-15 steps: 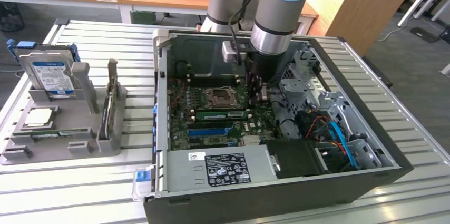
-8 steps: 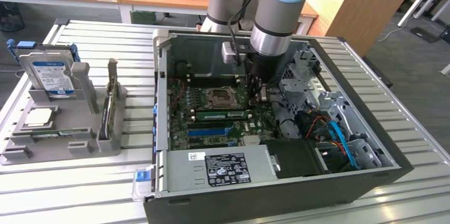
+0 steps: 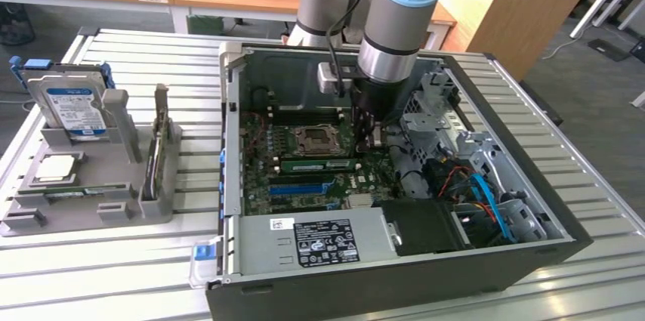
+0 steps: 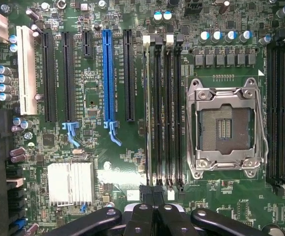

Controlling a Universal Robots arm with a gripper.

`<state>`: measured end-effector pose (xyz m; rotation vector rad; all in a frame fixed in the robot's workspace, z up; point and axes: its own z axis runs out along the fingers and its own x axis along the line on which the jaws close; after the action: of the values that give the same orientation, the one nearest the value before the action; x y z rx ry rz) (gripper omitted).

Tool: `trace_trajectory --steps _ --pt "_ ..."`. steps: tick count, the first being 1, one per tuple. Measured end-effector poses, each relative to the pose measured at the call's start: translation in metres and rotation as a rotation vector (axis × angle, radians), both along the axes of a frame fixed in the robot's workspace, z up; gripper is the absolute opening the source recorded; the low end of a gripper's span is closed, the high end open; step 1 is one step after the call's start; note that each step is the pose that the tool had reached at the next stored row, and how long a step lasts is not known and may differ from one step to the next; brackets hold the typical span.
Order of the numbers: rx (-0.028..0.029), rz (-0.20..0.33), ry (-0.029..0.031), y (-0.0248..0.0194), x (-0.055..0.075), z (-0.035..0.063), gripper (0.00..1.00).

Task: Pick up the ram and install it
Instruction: 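Press down the ram until it locks into place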

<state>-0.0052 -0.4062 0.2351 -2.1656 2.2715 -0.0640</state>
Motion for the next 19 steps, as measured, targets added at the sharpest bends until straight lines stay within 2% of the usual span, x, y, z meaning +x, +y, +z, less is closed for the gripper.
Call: trace_trajectory --steps 3,7,19 --pt "0.0001 0.000 -0.0001 0.0001 0.0000 -0.0001 0.11" --pt "0.0001 -0.001 -0.0004 0.0035 0.0000 -0.0003 0.11" --pt "0.0002 -0.001 -0.0020 0.0036 0.0000 -0.0042 0.11"
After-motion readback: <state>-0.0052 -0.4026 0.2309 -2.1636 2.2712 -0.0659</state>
